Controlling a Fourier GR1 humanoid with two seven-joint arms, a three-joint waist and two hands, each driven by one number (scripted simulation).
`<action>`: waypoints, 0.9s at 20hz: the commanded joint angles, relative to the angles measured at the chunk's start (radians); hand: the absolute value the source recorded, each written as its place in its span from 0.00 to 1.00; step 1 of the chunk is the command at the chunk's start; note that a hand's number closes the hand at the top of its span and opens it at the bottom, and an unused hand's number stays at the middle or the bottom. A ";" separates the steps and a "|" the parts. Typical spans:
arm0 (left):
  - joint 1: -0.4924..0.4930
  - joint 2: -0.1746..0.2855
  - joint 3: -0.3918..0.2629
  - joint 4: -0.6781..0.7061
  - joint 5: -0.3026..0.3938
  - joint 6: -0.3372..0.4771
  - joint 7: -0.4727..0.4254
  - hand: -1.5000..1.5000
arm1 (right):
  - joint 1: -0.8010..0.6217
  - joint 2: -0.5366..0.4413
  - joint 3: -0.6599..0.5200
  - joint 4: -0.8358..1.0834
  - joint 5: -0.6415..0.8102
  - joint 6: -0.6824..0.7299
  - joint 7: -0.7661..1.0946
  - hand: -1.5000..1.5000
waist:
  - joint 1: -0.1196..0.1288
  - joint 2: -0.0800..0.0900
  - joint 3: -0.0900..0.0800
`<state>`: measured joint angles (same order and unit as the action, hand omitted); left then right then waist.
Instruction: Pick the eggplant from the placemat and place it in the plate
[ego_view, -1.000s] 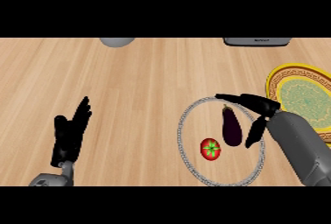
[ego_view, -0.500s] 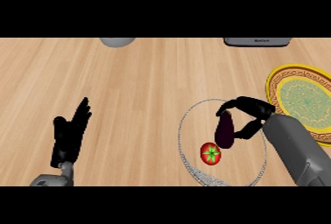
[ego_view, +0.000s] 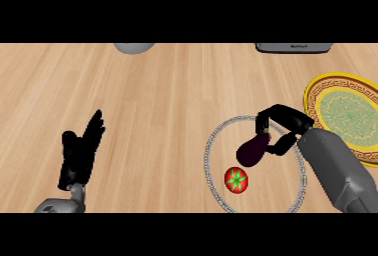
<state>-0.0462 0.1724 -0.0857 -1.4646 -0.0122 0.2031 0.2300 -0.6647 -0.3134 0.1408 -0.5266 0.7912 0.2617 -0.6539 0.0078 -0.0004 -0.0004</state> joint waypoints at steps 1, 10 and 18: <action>0.033 -0.004 -0.002 -0.040 -0.009 0.004 -0.009 0.50 | 0.005 -0.003 -0.064 -0.016 -0.018 -0.112 0.057 1.00 | 0.000 0.000 0.001; 0.013 0.004 0.032 0.018 0.008 0.001 -0.009 0.50 | -0.022 -0.030 -0.162 -0.134 0.047 -0.479 0.564 1.00 | -0.035 -0.014 -0.002; 0.061 0.013 0.053 0.006 0.023 -0.013 -0.047 0.50 | 0.064 -0.069 -0.213 -0.501 0.070 -0.615 0.757 1.00 | -0.047 -0.017 -0.002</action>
<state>-0.0049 0.1686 -0.0555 -1.4569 -0.0097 0.2104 0.2053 -0.6343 -0.3482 -0.0460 -0.8863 0.8363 -0.2770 0.0091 -0.0363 -0.0167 -0.0024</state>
